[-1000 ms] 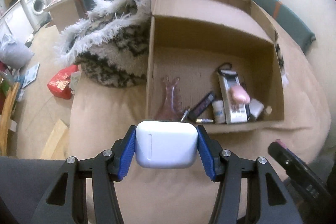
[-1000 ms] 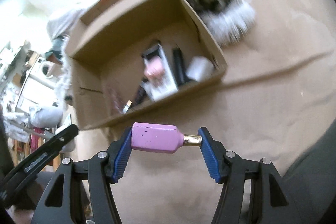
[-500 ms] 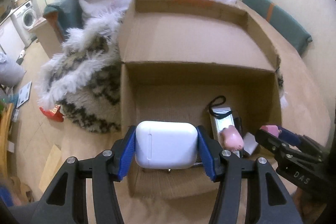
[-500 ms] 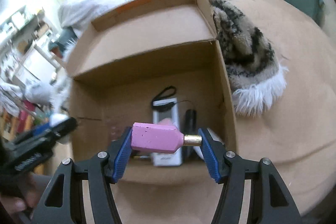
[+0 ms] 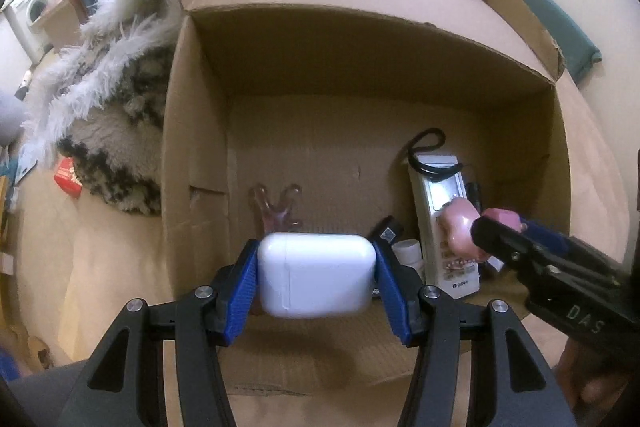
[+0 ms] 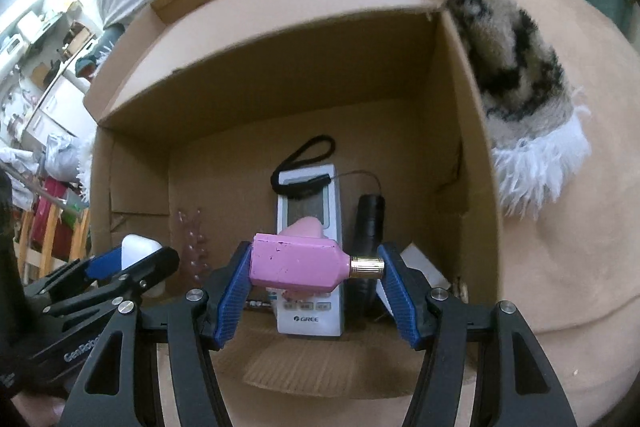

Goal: Organize rigid objects

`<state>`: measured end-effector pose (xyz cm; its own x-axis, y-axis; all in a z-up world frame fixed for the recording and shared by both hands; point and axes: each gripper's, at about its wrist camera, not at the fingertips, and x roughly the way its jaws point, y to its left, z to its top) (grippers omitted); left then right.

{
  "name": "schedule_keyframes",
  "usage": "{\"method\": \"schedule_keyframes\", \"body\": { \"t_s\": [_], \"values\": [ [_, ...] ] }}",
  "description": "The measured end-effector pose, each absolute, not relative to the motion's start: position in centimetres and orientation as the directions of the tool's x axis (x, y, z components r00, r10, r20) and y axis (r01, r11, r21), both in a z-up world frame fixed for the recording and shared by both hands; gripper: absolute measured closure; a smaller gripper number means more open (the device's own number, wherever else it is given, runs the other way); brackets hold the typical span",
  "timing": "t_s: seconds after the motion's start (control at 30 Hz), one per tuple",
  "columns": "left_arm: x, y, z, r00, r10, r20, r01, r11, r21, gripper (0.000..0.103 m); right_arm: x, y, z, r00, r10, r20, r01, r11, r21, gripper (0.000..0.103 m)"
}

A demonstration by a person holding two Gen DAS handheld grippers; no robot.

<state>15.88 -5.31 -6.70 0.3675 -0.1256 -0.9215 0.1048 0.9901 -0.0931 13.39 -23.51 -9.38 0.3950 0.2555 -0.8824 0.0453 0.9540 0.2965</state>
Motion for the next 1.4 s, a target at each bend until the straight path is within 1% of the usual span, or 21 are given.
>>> {"method": "schedule_keyframes", "body": {
  "t_s": [0.27,0.3,0.33,0.43,0.47,0.5,0.53,0.6,0.67,0.7,0.77,0.83,0.93,1.07,1.2,1.3,1.37,1.4],
  "values": [
    [16.9,-6.1,-7.3,0.381,-0.116,-0.917,0.106,0.991,-0.082,0.05,14.0,-23.1,-10.1,0.357,0.282,-0.89,0.042,0.947,0.317,0.037],
    [16.9,-6.2,-7.3,0.381,-0.115,-0.917,0.105,0.991,-0.08,0.047,14.1,-23.0,-10.1,0.36,0.285,-0.888,0.046,0.946,0.322,0.037],
    [16.9,-6.2,-7.3,0.381,-0.116,-0.917,0.104,0.991,-0.082,0.041,14.1,-23.1,-10.0,0.366,0.285,-0.886,0.05,0.944,0.325,0.037],
    [16.6,-5.9,-6.8,0.385,-0.117,-0.915,0.095,0.992,-0.087,0.036,14.0,-23.4,-9.2,0.399,0.298,-0.868,0.049,0.938,0.344,0.034],
    [16.4,-5.7,-6.5,0.393,-0.117,-0.912,0.086,0.992,-0.091,0.034,13.9,-23.6,-9.0,0.414,0.297,-0.86,0.047,0.937,0.346,0.029],
    [16.1,-5.5,-6.1,0.404,-0.123,-0.906,0.079,0.992,-0.099,0.028,13.8,-23.6,-8.6,0.433,0.292,-0.853,0.043,0.938,0.343,0.024],
    [15.8,-5.4,-5.6,0.423,-0.143,-0.895,0.075,0.99,-0.123,0.022,13.7,-23.6,-8.0,0.454,0.282,-0.845,0.038,0.942,0.334,0.022],
    [15.1,-5.4,-4.5,0.461,-0.143,-0.876,0.069,0.99,-0.125,0.012,13.4,-23.6,-6.9,0.501,0.265,-0.824,0.022,0.948,0.318,0.011],
    [14.4,-5.5,-3.5,0.497,-0.152,-0.854,0.075,0.988,-0.132,0.012,13.0,-23.5,-5.9,0.548,0.256,-0.796,0.01,0.95,0.312,0.002],
    [14.1,-5.5,-3.0,0.509,-0.16,-0.846,0.08,0.987,-0.139,0.012,12.8,-23.6,-5.4,0.57,0.249,-0.783,0.007,0.952,0.308,0.001],
    [13.7,-5.2,-2.4,0.527,-0.169,-0.833,0.09,0.986,-0.143,0.012,12.3,-23.8,-4.5,0.609,0.231,-0.759,0.009,0.955,0.298,0.0],
    [13.2,-5.2,-1.7,0.548,-0.158,-0.821,0.101,0.987,-0.122,0.012,11.7,-24.1,-3.8,0.64,0.217,-0.737,0.01,0.957,0.291,0.0],
    [12.6,-4.9,-1.1,0.56,-0.129,-0.819,0.104,0.991,-0.085,0.012,11.2,-24.6,-3.3,0.657,0.212,-0.723,0.015,0.956,0.293,0.0],
    [11.2,-3.9,0.1,0.596,-0.079,-0.799,0.07,0.996,-0.046,0.012,9.8,-24.7,-2.3,0.671,0.234,-0.703,-0.002,0.949,0.314,0.0],
    [9.8,-3.0,0.9,0.612,-0.059,-0.789,0.05,0.998,-0.037,0.012,8.1,-24.4,-1.4,0.688,0.221,-0.691,-0.02,0.958,0.287,0.0],
    [8.3,-2.5,1.5,0.632,-0.041,-0.774,0.048,0.999,-0.013,0.012,6.6,-24.3,-1.2,0.687,0.231,-0.689,-0.016,0.953,0.303,0.0],
    [7.3,-2.0,1.7,0.643,-0.061,-0.764,0.061,0.998,-0.028,0.009,5.6,-24.3,-1.2,0.681,0.242,-0.692,-0.022,0.95,0.31,0.0],
    [6.8,-1.8,1.8,0.645,-0.068,-0.761,0.061,0.997,-0.038,0.004,5.1,-24.1,-1.1,0.68,0.237,-0.694,-0.025,0.953,0.301,0.0]
  ]
}}
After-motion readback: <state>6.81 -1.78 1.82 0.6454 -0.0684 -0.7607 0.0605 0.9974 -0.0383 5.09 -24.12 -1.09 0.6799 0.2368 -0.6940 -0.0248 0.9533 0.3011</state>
